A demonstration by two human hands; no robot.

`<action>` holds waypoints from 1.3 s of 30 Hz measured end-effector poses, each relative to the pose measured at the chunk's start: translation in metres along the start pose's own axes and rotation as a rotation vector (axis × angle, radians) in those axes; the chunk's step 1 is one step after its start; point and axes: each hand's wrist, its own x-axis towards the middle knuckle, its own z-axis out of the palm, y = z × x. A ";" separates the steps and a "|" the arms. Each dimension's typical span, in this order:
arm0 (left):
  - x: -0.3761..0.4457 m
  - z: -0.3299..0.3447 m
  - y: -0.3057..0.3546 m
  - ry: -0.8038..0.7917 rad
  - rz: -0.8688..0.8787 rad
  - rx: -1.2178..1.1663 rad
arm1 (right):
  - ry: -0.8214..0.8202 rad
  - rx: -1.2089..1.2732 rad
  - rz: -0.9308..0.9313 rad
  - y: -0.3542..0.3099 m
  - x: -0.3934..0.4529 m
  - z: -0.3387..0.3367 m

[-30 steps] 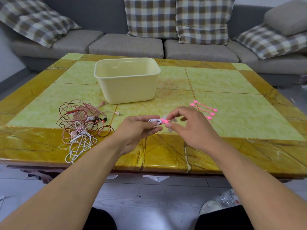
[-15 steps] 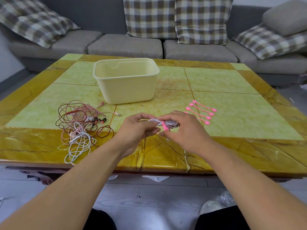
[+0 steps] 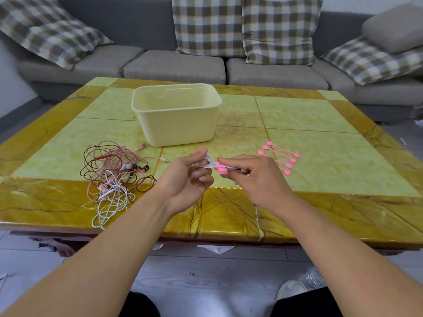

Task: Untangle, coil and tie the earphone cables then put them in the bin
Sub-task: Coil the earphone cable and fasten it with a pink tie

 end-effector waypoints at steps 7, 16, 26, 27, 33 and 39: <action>0.006 -0.007 -0.001 0.088 0.208 0.253 | -0.165 0.183 0.270 0.005 0.004 -0.004; 0.010 -0.011 -0.006 0.015 0.278 0.447 | -0.183 0.323 0.353 0.004 0.008 0.004; 0.013 -0.007 -0.012 0.107 0.388 0.340 | -0.189 0.540 0.427 -0.006 0.011 0.011; 0.013 -0.006 -0.012 0.100 0.393 0.331 | -0.166 0.589 0.442 -0.006 0.012 0.012; 0.016 -0.012 -0.009 0.132 0.324 0.361 | -0.125 0.623 0.487 -0.002 0.014 0.015; 0.020 -0.023 -0.001 0.157 0.289 0.408 | -0.135 0.594 0.510 0.003 0.015 0.011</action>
